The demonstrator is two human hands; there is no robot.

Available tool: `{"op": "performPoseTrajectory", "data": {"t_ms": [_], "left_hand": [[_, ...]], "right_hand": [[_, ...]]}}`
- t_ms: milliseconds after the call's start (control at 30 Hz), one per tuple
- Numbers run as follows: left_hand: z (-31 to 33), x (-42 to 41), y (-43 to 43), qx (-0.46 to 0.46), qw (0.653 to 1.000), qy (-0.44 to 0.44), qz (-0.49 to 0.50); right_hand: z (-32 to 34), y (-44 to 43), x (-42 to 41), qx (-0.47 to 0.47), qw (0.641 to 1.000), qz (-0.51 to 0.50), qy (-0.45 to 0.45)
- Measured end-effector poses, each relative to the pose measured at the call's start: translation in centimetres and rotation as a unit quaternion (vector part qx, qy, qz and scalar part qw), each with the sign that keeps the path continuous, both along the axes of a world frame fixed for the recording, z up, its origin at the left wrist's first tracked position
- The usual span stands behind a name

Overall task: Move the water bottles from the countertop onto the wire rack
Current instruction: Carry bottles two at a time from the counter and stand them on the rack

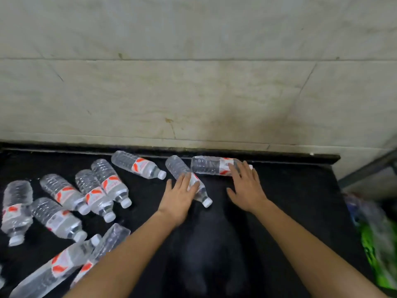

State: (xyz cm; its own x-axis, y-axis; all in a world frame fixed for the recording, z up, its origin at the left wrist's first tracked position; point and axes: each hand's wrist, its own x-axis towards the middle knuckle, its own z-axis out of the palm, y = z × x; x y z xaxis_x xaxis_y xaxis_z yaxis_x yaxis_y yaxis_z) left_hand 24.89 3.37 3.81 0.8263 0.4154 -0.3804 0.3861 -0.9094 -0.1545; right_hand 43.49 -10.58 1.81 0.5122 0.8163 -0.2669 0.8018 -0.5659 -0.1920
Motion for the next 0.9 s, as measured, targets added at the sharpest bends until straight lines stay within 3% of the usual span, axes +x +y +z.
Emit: {"op": "performPoseTrajectory", "data": {"t_ms": [133, 233, 367, 467, 600, 700, 833, 900], "left_hand": [[-4.0, 1.7, 3.9, 0.019, 0.999, 0.007, -0.047], [-6.2, 2.0, 4.5, -0.004, 0.999, -0.038, -0.035], [-7.7, 2.7, 4.8, 0.013, 0.996, -0.075, -0.049], [-8.2, 2.7, 5.3, 0.008, 0.991, -0.120, -0.060], [-8.8, 1.8, 5.2, -0.018, 0.981, -0.182, -0.065], [-8.5, 1.0, 4.1, -0.036, 0.984, -0.165, -0.052], [-7.5, 0.3, 1.8, -0.047, 0.989, -0.142, -0.007], [-7.1, -0.2, 0.7, -0.050, 0.990, -0.131, 0.015]], "right_hand": [[-2.5, 3.8, -0.3, 0.047, 0.998, -0.047, 0.000], [-4.0, 5.9, -1.1, 0.029, 0.997, -0.077, -0.001], [-5.0, 7.2, -1.5, -0.049, 0.989, -0.094, -0.099], [-5.1, 7.4, -0.6, -0.005, 0.986, -0.104, -0.131], [-4.7, 6.5, -0.5, -0.028, 0.992, -0.107, -0.058], [-4.3, 3.9, -1.0, -0.082, 0.988, -0.125, -0.031], [-3.5, -0.3, -2.1, -0.063, 0.939, -0.324, 0.095], [-2.9, -2.7, -2.7, -0.096, 0.917, -0.366, 0.127]]}}
